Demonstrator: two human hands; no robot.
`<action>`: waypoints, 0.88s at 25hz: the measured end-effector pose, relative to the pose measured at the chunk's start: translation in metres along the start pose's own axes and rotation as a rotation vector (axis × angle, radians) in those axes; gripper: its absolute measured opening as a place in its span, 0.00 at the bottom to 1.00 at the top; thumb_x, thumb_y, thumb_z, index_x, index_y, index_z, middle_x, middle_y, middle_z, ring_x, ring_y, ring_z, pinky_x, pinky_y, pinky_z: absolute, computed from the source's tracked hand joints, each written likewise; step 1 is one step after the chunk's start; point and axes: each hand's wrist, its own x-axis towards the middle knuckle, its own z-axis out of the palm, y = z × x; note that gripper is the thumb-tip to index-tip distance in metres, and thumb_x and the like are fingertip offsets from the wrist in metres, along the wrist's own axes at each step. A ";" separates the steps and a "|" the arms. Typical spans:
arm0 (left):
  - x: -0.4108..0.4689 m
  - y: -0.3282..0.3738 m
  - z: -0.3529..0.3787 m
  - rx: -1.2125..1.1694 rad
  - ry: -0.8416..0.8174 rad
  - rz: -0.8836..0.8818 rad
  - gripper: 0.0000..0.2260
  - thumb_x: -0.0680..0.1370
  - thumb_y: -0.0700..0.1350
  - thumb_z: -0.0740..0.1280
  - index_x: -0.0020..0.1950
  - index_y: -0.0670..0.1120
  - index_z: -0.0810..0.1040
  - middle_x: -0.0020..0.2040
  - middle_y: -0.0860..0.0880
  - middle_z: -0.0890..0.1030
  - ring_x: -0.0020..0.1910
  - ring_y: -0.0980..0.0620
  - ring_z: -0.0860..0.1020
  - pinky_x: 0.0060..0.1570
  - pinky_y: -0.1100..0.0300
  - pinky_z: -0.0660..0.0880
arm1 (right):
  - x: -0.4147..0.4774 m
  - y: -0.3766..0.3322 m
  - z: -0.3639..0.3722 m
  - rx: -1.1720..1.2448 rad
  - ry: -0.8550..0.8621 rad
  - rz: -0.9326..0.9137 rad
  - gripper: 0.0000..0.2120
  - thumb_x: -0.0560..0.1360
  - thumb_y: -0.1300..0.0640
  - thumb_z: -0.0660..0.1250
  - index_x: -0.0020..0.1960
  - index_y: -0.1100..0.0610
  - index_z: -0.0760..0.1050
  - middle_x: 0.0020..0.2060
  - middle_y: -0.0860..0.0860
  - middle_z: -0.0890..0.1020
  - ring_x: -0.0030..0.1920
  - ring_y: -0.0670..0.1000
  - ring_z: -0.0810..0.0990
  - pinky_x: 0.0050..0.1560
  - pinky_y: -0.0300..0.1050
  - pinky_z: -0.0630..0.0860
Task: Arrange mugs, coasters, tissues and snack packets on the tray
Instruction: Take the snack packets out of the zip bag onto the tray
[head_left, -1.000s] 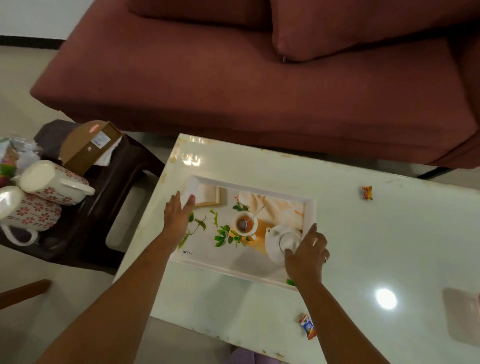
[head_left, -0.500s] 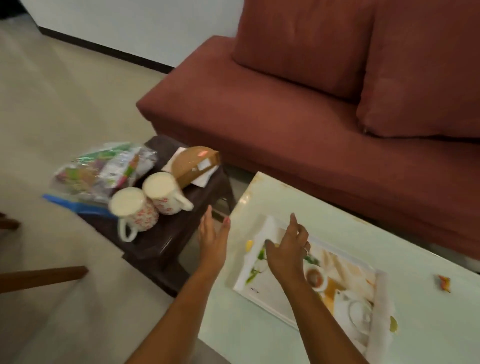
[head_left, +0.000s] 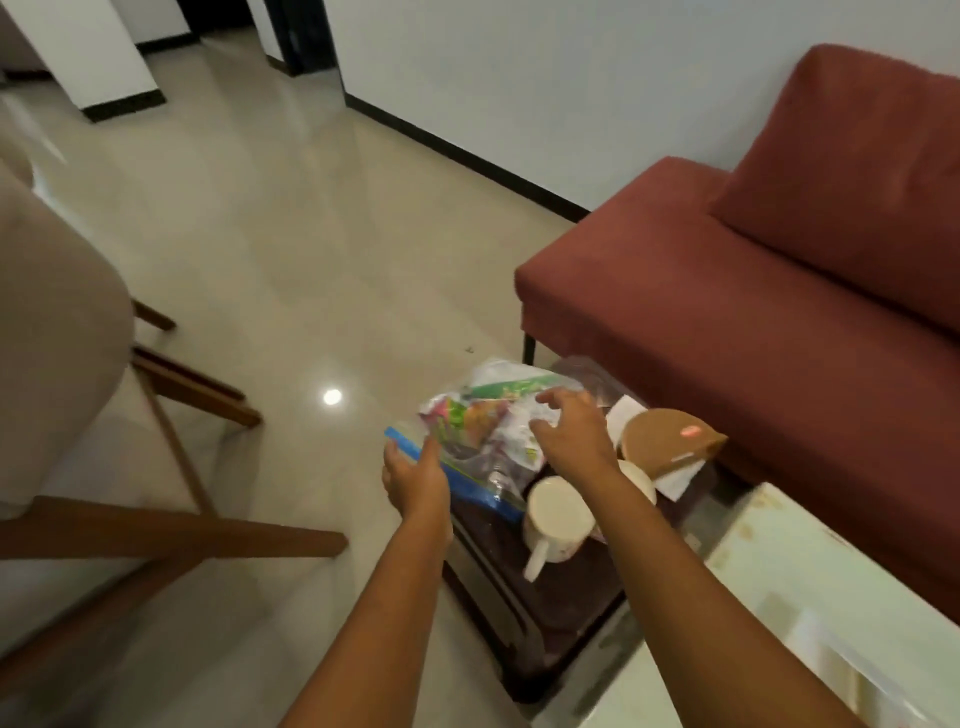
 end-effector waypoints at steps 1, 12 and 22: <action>0.009 -0.009 -0.008 -0.042 -0.028 -0.146 0.27 0.79 0.50 0.63 0.76 0.48 0.57 0.75 0.42 0.62 0.71 0.41 0.66 0.69 0.47 0.65 | 0.004 -0.008 0.015 -0.090 -0.049 -0.028 0.17 0.73 0.56 0.65 0.62 0.52 0.72 0.63 0.55 0.72 0.64 0.58 0.70 0.63 0.52 0.69; 0.019 -0.030 0.005 -0.280 -0.402 -0.259 0.04 0.80 0.42 0.61 0.51 0.44 0.74 0.46 0.46 0.80 0.45 0.50 0.79 0.48 0.57 0.75 | -0.010 0.001 0.075 -0.434 -0.172 -0.157 0.29 0.72 0.51 0.68 0.70 0.51 0.63 0.73 0.53 0.62 0.71 0.57 0.60 0.66 0.56 0.68; -0.073 0.136 0.066 -0.353 -0.646 0.165 0.05 0.75 0.35 0.68 0.42 0.43 0.80 0.40 0.44 0.81 0.38 0.49 0.79 0.47 0.56 0.78 | -0.019 -0.054 -0.046 0.283 0.236 -0.223 0.28 0.71 0.62 0.66 0.69 0.49 0.65 0.59 0.50 0.79 0.57 0.51 0.77 0.53 0.37 0.70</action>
